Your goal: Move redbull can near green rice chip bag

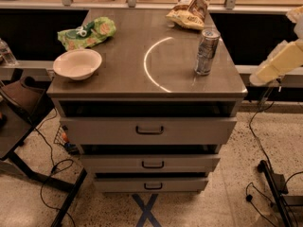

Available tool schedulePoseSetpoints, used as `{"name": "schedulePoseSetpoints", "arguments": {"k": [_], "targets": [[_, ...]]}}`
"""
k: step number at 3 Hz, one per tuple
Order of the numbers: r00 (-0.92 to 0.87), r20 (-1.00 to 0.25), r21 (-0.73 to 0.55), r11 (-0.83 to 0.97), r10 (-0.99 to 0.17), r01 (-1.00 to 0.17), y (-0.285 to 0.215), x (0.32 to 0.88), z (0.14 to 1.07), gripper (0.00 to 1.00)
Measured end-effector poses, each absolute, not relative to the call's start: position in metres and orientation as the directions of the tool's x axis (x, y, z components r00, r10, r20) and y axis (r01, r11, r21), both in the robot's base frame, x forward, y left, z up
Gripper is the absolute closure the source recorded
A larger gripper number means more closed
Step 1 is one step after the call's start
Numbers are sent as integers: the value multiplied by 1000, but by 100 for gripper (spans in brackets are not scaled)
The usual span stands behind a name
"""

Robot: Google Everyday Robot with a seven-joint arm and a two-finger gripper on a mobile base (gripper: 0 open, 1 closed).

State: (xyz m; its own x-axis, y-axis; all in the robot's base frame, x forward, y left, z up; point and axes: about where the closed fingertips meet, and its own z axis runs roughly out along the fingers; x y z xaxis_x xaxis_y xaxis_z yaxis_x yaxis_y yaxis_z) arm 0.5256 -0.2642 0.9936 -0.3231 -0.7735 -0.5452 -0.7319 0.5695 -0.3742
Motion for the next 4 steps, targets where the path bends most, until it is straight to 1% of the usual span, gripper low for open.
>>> {"name": "schedulePoseSetpoints", "arguments": {"k": [1,2,3,4], "targets": [[-264,-705,-366,656,-659,-660,-278,579,991,0],[-156,-833,-333,706,-531,-625,-271,626,987,0],[-76,-899,-297,729,-431,-617,-260,649,979,0],[-60,-906,-292,723,-418,-626,-250,651,980,0]]}}
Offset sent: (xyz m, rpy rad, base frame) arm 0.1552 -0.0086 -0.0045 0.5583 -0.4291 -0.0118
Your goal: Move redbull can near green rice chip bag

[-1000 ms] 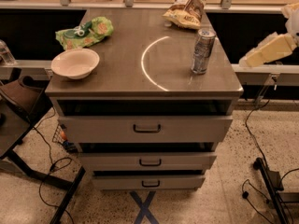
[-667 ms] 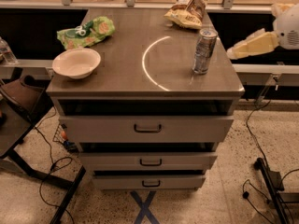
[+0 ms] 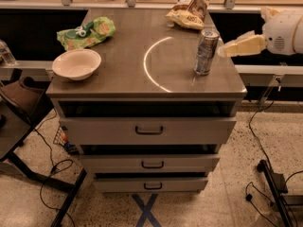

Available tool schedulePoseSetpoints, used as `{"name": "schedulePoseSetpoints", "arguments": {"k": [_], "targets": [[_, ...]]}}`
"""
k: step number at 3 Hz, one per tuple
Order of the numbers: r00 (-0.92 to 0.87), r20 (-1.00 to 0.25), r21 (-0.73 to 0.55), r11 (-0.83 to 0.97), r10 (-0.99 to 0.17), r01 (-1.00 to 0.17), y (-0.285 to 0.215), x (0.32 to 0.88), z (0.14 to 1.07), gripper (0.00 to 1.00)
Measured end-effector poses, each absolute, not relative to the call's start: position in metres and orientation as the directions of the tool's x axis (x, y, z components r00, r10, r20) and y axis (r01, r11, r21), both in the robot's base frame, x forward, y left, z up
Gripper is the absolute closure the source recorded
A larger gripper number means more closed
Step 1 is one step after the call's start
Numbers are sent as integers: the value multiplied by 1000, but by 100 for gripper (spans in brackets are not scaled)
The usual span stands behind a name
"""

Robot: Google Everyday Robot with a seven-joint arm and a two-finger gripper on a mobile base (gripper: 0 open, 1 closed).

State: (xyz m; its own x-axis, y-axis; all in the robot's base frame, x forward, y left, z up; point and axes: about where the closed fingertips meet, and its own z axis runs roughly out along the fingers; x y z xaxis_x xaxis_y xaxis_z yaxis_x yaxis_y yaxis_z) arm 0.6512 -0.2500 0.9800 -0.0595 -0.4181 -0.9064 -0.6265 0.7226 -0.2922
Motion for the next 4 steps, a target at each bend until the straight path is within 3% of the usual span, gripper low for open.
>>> {"name": "schedulePoseSetpoints", "arguments": {"k": [1,3,4], "targets": [[-60,-913,-275,716,-404,-642,-240,658,975,0],[-83,-978,-83,725,-191,-683,-199,689,927,3],[-79,-990,-25,715,-112,-699,-186,696,915,26]]}}
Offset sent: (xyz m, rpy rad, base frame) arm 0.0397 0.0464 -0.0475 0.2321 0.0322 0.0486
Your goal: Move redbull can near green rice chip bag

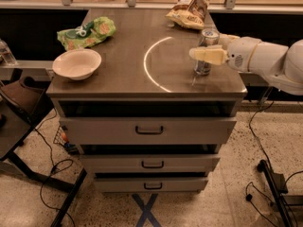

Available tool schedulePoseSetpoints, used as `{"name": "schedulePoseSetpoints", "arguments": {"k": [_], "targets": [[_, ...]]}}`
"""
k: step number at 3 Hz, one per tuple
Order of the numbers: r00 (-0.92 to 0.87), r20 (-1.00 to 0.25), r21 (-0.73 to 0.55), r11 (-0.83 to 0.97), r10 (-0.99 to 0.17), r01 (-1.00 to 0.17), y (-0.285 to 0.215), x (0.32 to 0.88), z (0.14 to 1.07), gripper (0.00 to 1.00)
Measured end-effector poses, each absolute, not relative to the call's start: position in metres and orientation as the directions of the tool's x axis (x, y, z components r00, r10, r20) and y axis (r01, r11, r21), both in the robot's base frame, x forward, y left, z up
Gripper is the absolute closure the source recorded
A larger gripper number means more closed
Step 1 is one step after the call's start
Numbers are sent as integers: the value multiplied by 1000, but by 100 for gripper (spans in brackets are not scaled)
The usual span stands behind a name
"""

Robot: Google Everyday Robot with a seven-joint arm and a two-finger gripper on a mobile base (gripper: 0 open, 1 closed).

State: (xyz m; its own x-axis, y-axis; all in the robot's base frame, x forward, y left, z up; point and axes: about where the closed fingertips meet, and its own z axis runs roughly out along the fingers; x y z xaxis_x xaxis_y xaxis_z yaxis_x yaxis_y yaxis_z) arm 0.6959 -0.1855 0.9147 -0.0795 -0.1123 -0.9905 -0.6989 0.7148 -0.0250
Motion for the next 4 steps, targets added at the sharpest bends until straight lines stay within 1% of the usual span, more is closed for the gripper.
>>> {"name": "schedulePoseSetpoints", "arguments": {"k": [1,2,3,4], "targets": [[-30,-998,-15,688,-54,-725,-167,699,916,49],[-24,-998,-19,681,-54,-732,-161,699,918,72],[-21,-998,-21,674,-54,-739,-156,700,919,100],[-15,-998,-26,664,-56,-747,-152,702,924,100]]}}
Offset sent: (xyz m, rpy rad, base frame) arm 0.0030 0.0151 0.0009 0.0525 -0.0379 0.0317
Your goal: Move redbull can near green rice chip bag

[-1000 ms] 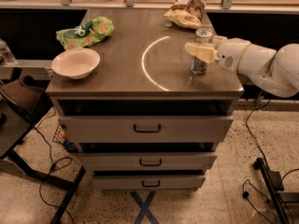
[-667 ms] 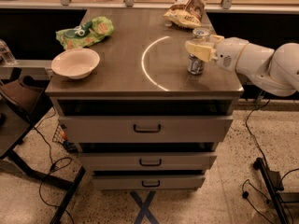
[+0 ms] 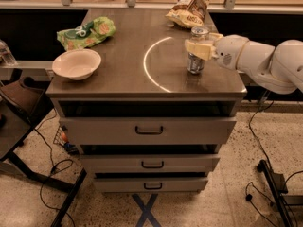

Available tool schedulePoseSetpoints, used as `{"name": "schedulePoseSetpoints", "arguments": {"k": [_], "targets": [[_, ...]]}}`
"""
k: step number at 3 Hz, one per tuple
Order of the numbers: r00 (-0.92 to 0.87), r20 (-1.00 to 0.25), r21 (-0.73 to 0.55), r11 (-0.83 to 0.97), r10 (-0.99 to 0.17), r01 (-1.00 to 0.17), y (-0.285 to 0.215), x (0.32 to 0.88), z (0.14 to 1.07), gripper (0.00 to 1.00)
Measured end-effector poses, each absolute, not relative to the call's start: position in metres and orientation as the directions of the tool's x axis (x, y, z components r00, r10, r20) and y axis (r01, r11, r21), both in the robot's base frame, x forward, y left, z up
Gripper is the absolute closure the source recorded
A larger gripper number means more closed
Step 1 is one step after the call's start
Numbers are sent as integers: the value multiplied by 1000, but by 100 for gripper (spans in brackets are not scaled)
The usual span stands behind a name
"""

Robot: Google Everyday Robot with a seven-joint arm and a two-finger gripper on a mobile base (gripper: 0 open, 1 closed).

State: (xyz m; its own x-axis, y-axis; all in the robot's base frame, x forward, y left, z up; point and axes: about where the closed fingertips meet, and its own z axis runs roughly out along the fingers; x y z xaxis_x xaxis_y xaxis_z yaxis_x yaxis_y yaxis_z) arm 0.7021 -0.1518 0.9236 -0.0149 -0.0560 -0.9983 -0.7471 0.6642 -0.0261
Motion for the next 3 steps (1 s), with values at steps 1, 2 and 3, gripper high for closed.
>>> {"name": "schedulePoseSetpoints", "arguments": {"k": [1,2,3], "targets": [[22,-998,-51,628,-54,-777,-126,716,961,100],[41,-998,-57,602,-40,-797,-66,735,1002,100],[26,-998,-52,623,-51,-780,-28,749,1003,100]]}}
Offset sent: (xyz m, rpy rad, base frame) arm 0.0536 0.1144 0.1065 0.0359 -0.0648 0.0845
